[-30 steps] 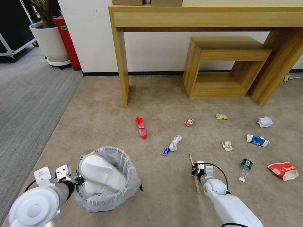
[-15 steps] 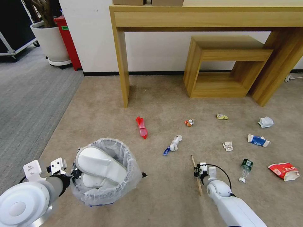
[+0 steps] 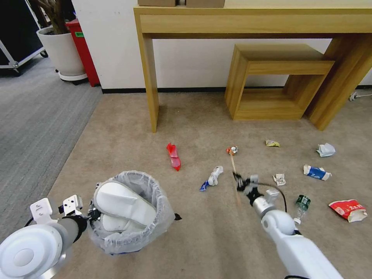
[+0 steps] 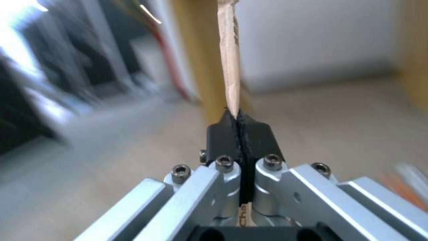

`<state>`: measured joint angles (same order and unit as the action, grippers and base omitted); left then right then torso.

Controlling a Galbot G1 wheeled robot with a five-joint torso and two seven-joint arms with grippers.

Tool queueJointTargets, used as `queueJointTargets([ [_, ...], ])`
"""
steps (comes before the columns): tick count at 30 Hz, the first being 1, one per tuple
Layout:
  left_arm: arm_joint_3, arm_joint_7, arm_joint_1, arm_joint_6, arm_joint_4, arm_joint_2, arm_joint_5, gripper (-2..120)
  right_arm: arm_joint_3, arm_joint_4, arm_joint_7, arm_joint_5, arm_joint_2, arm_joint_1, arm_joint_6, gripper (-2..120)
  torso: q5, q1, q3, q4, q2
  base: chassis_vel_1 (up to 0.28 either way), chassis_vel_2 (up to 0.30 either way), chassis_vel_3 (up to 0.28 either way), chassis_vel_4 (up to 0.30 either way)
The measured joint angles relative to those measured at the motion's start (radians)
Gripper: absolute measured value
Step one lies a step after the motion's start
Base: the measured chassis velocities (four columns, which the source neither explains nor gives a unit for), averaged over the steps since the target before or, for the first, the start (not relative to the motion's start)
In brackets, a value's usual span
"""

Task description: Pick up the trash bin and place the garbage on the floor into it.

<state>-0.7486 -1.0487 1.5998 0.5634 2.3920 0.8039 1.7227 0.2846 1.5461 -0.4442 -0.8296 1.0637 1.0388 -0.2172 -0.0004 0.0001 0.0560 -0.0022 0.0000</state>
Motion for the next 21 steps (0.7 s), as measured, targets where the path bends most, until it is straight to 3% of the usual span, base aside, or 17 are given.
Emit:
queueJointTargets([
  [3,-0.001,0.002,0.002,-0.002,0.002,-0.009,0.001,0,-0.032,0.176,-0.097,-0.161,-0.08,-0.049,-0.004,0,0.0001,0.0,0.0,0.0,0.0,0.0,0.0,0.0,0.0],
  [6,0.0,0.008,0.005,-0.003,0.002,-0.009,-0.005,0,-0.071,0.265,-0.124,-0.239,-0.127,-0.096,0.019,0,-0.0002,0.0,0.0,0.0001,0.0,0.0,0.0,0.0,0.0],
  [7,0.0,0.015,0.006,-0.005,0.002,-0.009,-0.01,0,-0.125,0.321,-0.129,-0.303,-0.167,-0.142,0.034,0,-0.0001,0.0,0.0,0.0001,0.0,0.0,0.0,0.0,0.0],
  [8,0.0,0.015,0.006,-0.005,0.002,-0.009,-0.01,0,-0.125,0.321,-0.129,-0.303,-0.167,-0.142,0.034,0,-0.0001,0.0,0.0,0.0001,0.0,0.0,0.0,0.0,0.0],
  [11,0.003,0.028,0.005,-0.009,0.0,-0.005,-0.022,0,-0.265,0.362,-0.138,-0.352,-0.211,-0.267,0.045,0,0.0002,0.0,0.0,-0.0002,0.0,0.0,0.0,0.0,0.0],
  [12,0.003,0.028,0.005,-0.009,0.0,-0.005,-0.022,0,-0.265,0.362,-0.138,-0.352,-0.211,-0.267,0.045,0,0.0002,0.0,0.0,-0.0002,0.0,0.0,0.0,0.0,0.0],
  [15,0.009,0.03,0.008,-0.01,-0.002,0.006,-0.031,0,-0.444,0.33,-0.138,-0.367,-0.19,-0.401,0.048,0,0.0001,0.0,0.0,0.0001,0.0,0.0,0.0,0.0,0.0],
  [16,0.009,0.03,0.008,-0.01,-0.002,0.006,-0.031,0,-0.444,0.33,-0.138,-0.367,-0.19,-0.401,0.048,0,0.0001,0.0,0.0,0.0001,0.0,0.0,0.0,0.0,0.0],
  [19,0.003,0.03,0.016,-0.01,-0.008,0.011,-0.036,0,-0.601,0.25,-0.131,-0.372,-0.108,-0.503,0.049,0,0.0,0.0,0.0,0.0001,0.0,0.0,0.0,0.0,0.0],
  [21,-0.002,0.03,0.017,-0.01,-0.009,0.011,-0.036,0,-0.636,0.223,-0.127,-0.371,-0.078,-0.529,0.049,0,0.0,0.0,0.0,0.0001,0.0,0.0,0.0,0.0,0.0],
])
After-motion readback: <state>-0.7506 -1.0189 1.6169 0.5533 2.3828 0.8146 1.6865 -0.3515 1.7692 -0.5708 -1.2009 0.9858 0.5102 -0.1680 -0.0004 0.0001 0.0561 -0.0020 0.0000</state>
